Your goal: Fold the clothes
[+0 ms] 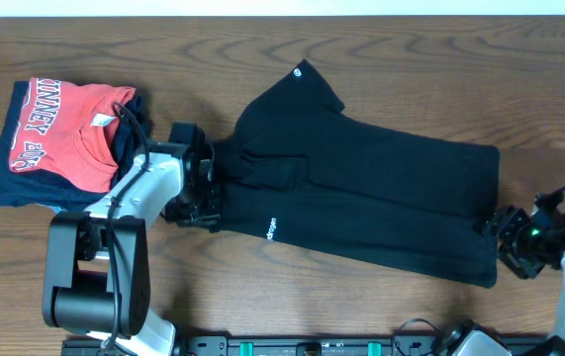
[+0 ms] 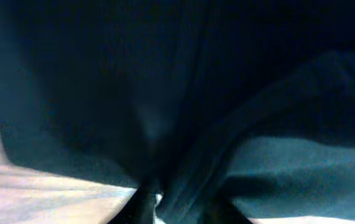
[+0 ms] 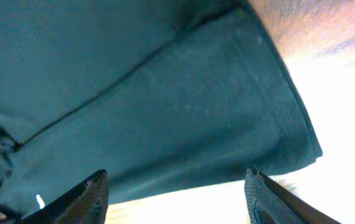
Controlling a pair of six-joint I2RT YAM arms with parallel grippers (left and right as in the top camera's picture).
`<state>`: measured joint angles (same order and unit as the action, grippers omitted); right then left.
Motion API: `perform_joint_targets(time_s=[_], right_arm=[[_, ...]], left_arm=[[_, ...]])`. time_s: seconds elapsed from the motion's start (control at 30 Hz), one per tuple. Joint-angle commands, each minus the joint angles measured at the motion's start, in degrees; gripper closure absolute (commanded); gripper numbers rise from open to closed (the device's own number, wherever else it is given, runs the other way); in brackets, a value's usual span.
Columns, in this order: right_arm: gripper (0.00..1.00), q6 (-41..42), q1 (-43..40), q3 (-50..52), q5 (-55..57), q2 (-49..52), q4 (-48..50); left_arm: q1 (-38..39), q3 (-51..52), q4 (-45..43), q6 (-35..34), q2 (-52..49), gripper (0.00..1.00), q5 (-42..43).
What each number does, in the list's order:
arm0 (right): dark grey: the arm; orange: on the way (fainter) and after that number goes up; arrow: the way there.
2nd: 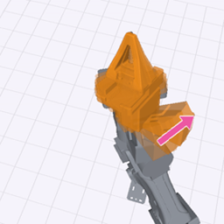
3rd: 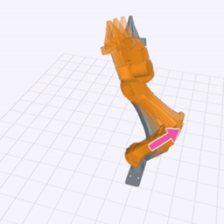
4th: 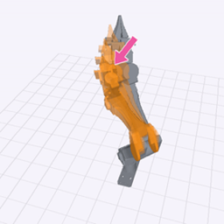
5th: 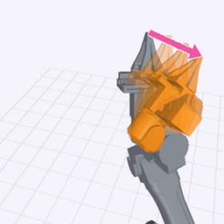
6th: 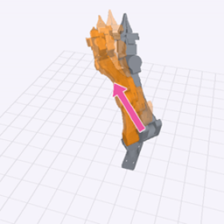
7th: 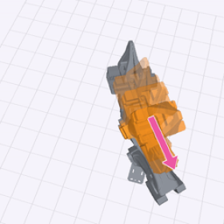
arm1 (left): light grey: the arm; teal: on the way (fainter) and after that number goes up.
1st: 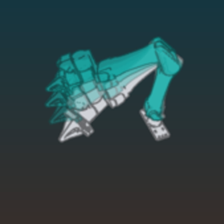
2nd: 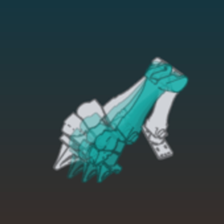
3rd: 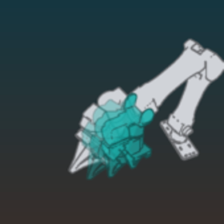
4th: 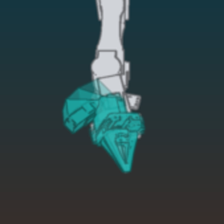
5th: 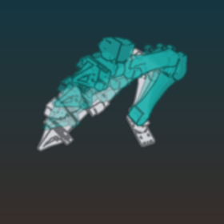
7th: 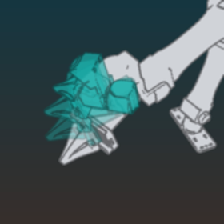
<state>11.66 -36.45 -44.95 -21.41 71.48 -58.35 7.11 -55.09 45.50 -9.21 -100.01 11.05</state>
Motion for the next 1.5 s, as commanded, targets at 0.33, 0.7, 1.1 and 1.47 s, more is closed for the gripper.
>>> perform_joint_targets(time_s=[0.33,0.7,1.1,1.47], right_arm=[[0.41,13.18,0.50,16.81,7.98,0.15,14.14],[0.52,16.76,0.46,18.05,15.52,0.15,15.63],[0.53,19.54,-2.40,13.57,20.52,-0.02,12.96],[0.39,8.13,-2.36,-11.50,6.71,-3.13,-2.08]], left_arm=[[-0.37,2.58,11.15,-2.54,0.17,0.94,-0.17],[-0.35,2.58,17.29,-2.51,0.74,0.94,0.09],[-0.35,2.56,19.91,-2.54,9.46,0.66,0.11],[-0.33,-6.93,22.62,-1.09,14.93,0.54,5.31]])
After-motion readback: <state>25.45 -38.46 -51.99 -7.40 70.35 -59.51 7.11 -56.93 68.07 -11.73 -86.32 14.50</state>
